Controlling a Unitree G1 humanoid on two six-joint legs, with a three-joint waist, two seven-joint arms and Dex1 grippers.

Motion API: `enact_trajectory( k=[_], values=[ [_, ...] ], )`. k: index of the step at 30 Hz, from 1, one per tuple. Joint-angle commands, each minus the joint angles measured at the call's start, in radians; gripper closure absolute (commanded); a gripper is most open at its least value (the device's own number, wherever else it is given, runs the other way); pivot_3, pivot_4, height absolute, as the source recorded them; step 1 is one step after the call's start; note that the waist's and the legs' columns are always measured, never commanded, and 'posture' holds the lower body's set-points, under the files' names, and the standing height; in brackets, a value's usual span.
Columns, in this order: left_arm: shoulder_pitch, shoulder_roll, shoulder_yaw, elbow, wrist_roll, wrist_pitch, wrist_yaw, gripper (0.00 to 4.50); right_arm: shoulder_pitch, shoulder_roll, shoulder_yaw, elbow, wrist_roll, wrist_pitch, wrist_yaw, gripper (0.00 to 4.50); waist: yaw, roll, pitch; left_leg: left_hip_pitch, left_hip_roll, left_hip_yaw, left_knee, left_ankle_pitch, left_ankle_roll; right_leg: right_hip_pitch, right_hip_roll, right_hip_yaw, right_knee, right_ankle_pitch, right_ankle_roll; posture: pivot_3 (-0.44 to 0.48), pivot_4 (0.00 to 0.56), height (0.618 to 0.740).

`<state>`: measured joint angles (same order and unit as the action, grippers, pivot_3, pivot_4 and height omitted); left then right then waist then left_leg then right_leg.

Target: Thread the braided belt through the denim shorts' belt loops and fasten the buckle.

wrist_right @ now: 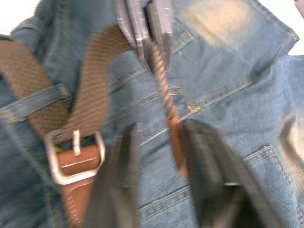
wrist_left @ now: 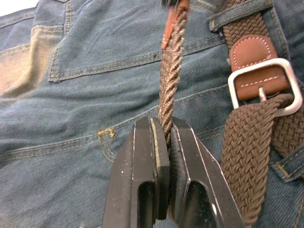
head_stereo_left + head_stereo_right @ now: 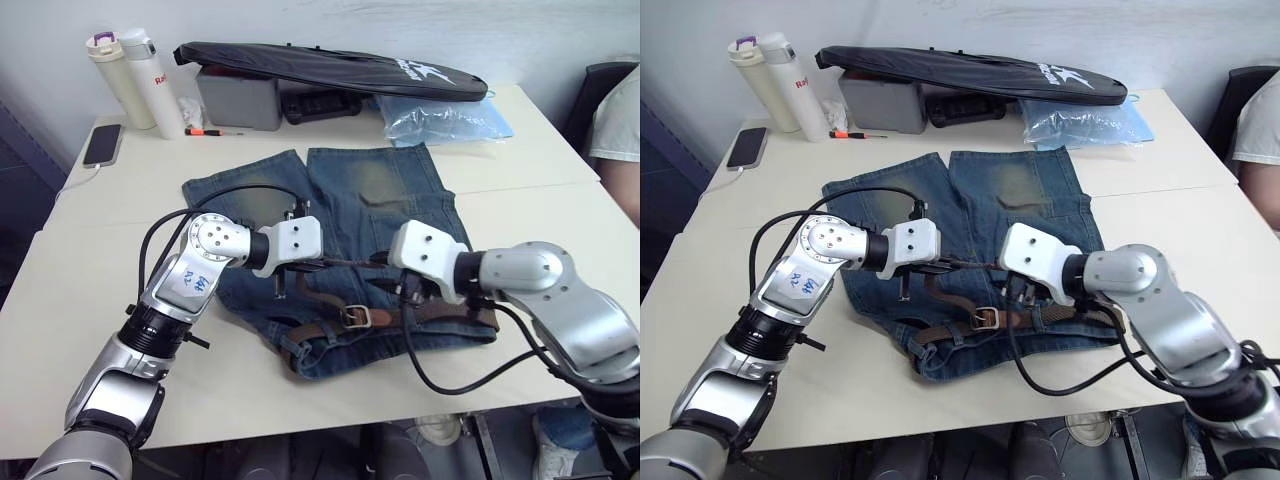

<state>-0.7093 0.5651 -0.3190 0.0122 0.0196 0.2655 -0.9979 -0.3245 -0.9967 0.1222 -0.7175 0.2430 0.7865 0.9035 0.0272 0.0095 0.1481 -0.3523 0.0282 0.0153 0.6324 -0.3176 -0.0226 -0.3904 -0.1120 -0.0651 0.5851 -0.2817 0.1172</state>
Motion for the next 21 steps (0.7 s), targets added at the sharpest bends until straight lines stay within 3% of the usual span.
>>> enact_trajectory(
  k=[1,11,21],
  values=[
    [-0.005,0.013,0.026,-0.005,0.006,-0.03,0.007,4.5,0.096,-0.023,0.007,-0.071,-0.062,-0.077,-0.033,0.1,0.0,0.0,0.0,0.0,0.0,0.0,0.0,0.0,0.0,0.0,0.0,0.0,0.0,0.0,0.0,0.0,0.15,0.74],
    [-0.056,0.008,0.015,0.053,0.018,-0.068,-0.016,4.5,0.154,0.062,0.223,0.081,-0.395,-0.348,-0.196,0.1,0.0,-0.001,-0.001,0.001,0.0,0.001,0.002,0.0,0.0,0.0,0.0,0.002,0.002,0.0,0.0,0.0,0.15,0.74],
    [-0.076,0.018,0.022,0.071,0.025,-0.066,-0.036,4.5,0.169,0.133,0.204,0.129,-0.472,-0.435,-0.229,0.1,-0.002,-0.001,-0.001,0.001,0.0,0.001,0.003,0.001,-0.001,0.0,0.0,0.002,0.002,0.0,0.0,0.0,0.15,0.74]
  ],
)
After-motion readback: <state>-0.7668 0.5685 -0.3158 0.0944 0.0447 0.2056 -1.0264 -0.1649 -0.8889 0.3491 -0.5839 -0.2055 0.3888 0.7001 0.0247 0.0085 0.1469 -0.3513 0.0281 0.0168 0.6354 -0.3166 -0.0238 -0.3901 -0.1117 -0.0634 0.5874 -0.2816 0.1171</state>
